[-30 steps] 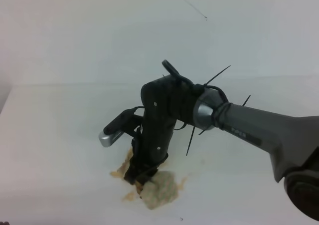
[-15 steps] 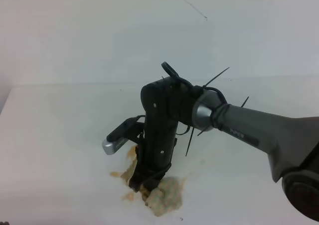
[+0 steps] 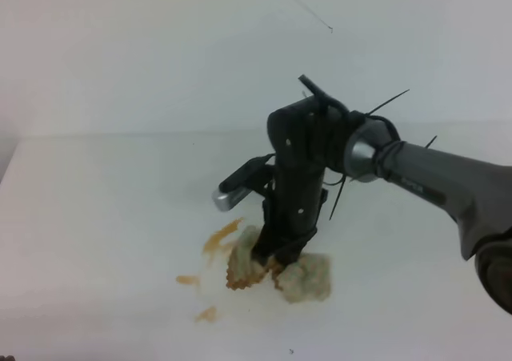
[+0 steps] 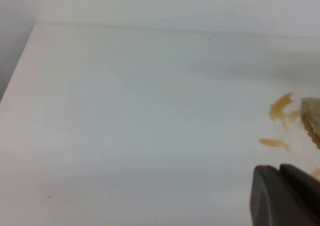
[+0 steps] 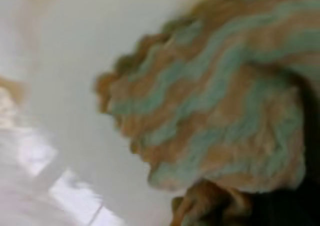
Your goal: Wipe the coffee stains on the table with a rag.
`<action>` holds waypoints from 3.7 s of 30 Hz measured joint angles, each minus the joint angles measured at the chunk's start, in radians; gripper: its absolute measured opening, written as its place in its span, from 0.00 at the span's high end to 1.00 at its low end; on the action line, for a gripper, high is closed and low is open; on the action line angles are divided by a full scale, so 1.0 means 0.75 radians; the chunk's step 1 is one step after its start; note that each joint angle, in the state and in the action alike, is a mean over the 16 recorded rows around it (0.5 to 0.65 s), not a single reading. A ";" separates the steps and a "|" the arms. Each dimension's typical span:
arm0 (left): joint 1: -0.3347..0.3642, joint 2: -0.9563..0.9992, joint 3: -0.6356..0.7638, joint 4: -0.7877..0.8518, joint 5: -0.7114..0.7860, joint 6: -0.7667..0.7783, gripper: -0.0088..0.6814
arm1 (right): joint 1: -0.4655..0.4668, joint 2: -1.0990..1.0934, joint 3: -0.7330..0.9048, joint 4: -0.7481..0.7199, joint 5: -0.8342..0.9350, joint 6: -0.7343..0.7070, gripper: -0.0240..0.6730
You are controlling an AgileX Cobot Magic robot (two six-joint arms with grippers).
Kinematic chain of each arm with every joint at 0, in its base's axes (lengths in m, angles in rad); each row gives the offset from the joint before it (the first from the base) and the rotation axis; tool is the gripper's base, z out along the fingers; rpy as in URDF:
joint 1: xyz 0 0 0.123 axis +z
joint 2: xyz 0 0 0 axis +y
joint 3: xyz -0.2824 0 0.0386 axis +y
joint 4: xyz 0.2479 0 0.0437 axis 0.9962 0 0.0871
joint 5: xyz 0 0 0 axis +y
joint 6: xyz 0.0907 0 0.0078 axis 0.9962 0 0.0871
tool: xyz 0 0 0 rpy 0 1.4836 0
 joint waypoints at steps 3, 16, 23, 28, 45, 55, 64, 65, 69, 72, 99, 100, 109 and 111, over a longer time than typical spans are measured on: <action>0.000 0.000 0.000 0.000 0.000 0.000 0.99 | -0.033 0.000 0.000 -0.018 -0.018 0.002 0.94; 0.000 0.000 0.000 0.000 0.000 0.000 0.99 | 0.010 -0.001 0.002 0.149 -0.154 -0.037 0.94; 0.000 0.000 0.000 0.000 0.000 0.000 0.99 | 0.124 0.001 0.003 0.250 -0.208 -0.059 0.94; 0.000 0.000 0.000 0.000 0.000 0.000 0.99 | 0.186 0.001 0.005 0.265 -0.248 -0.066 0.94; 0.000 0.000 0.000 0.000 0.000 0.000 0.99 | 0.088 0.004 0.008 0.054 -0.473 0.057 0.94; 0.000 -0.010 0.000 0.000 0.000 0.000 0.99 | -0.027 -0.069 0.010 0.004 -0.428 0.104 0.94; -0.001 -0.020 0.000 0.000 0.000 0.000 0.99 | -0.095 -0.253 0.015 -0.017 -0.325 0.098 0.94; -0.001 -0.023 0.000 0.000 0.000 0.000 0.99 | -0.106 -0.277 0.015 -0.018 -0.310 0.098 0.94; -0.001 -0.028 0.000 0.000 0.000 0.000 0.99 | -0.157 -0.369 0.026 -0.026 -0.250 0.101 0.94; -0.001 -0.033 0.000 0.000 0.000 0.000 0.99 | -0.197 -0.439 0.060 -0.021 -0.225 0.109 0.94; -0.001 -0.036 0.003 0.000 0.000 0.000 0.99 | -0.025 -0.116 0.066 0.502 -0.730 -0.138 0.95; -0.001 -0.036 0.003 0.000 0.000 0.000 0.99 | -0.016 -0.094 0.047 0.484 -0.725 -0.131 0.95; -0.002 -0.041 0.000 0.000 0.000 0.000 0.99 | -0.015 -0.003 -0.032 0.199 -0.655 -0.004 0.94; -0.002 -0.041 0.000 0.000 0.000 0.000 0.99 | -0.025 -0.004 -0.034 0.132 -0.637 0.032 0.94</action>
